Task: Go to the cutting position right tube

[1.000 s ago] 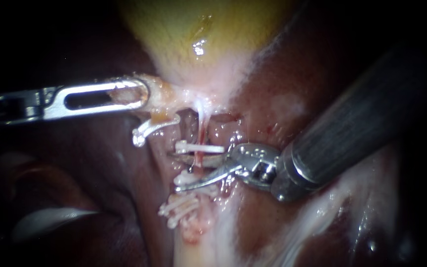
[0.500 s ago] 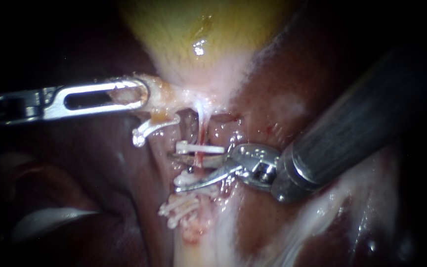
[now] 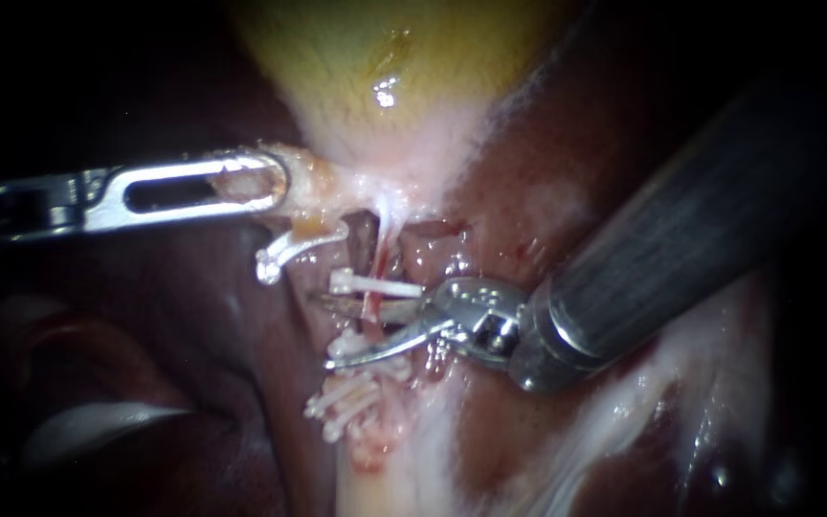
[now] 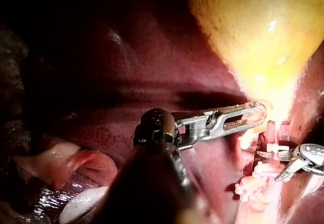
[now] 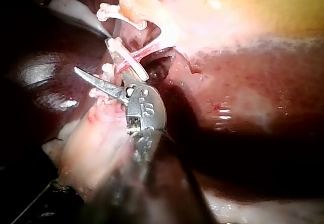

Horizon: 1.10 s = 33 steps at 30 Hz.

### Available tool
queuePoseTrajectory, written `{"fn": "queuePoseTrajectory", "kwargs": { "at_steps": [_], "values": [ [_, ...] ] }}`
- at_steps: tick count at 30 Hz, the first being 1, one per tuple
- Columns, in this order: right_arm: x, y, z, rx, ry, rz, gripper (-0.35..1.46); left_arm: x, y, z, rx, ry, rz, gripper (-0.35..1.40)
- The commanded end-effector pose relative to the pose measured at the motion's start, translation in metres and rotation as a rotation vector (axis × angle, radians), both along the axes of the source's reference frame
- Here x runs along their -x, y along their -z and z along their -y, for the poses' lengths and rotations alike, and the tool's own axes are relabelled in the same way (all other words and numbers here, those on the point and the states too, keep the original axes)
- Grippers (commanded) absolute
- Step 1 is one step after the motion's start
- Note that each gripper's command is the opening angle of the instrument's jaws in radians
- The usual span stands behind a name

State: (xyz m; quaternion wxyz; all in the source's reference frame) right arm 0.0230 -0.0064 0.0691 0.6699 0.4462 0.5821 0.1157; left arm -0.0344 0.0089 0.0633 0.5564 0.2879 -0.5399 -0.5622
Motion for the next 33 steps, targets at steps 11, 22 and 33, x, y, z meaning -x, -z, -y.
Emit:
{"fn": "queuePoseTrajectory", "kwargs": {
  "at_steps": [11,22,33],
  "values": [
    [-0.0007,-0.0002,-0.0002,-0.003,-0.011,-0.006,1.42,0.0,0.0,0.0,0.0,0.0,0.0,-0.35],
    [-0.0014,-0.0005,-0.0002,-0.003,-0.017,-0.009,1.44,0.0001,0.0,0.0,0.0,0.001,0.0,-0.35],
    [-0.0019,-0.001,0.0,-0.001,-0.017,-0.012,1.44,0.0001,-0.0001,0.0001,0.0,0.001,0.0,-0.35]
  ]
}}
